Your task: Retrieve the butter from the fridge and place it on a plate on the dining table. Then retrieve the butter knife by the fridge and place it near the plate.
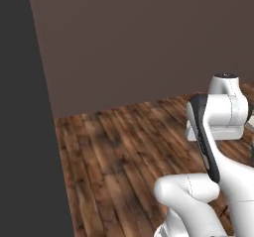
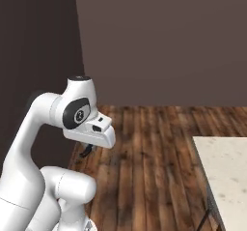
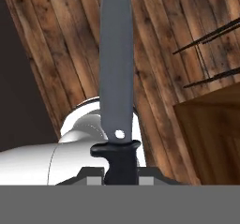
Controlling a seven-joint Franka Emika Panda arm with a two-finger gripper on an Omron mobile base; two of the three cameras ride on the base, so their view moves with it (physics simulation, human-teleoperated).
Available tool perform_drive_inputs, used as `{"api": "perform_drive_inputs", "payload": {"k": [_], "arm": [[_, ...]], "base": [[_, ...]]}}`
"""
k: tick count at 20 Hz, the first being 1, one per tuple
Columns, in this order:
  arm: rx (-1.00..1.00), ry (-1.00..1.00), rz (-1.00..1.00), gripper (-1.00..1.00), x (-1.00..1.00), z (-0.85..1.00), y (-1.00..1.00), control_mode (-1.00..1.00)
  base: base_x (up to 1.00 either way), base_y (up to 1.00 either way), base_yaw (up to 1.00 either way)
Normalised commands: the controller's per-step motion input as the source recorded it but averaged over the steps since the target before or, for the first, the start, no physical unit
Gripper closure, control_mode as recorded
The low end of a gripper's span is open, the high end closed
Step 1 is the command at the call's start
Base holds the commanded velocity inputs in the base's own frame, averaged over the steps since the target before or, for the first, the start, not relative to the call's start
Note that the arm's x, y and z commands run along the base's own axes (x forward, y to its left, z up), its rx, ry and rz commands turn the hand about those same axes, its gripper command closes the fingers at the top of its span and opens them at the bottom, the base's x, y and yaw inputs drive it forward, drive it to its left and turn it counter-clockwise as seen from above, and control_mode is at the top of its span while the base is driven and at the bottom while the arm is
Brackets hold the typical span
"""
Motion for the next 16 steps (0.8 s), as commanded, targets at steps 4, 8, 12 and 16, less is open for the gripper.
{"api": "perform_drive_inputs", "payload": {"k": [4, 8, 12, 16], "arm": [[0.00, 0.00, 0.00, 1.00, 0.00, 0.00, 0.00, 1.00], [0.00, 0.00, 0.00, 1.00, 0.00, 0.00, 0.00, 1.00], [0.00, 0.00, 0.00, 1.00, 0.00, 0.00, 0.00, 1.00], [0.00, 0.00, 0.00, 1.00, 0.00, 0.00, 0.00, 1.00]], "base": [[1.00, 0.00, -0.17], [1.00, 0.00, -0.25], [1.00, 0.00, -0.29], [1.00, 0.00, -0.32]]}}
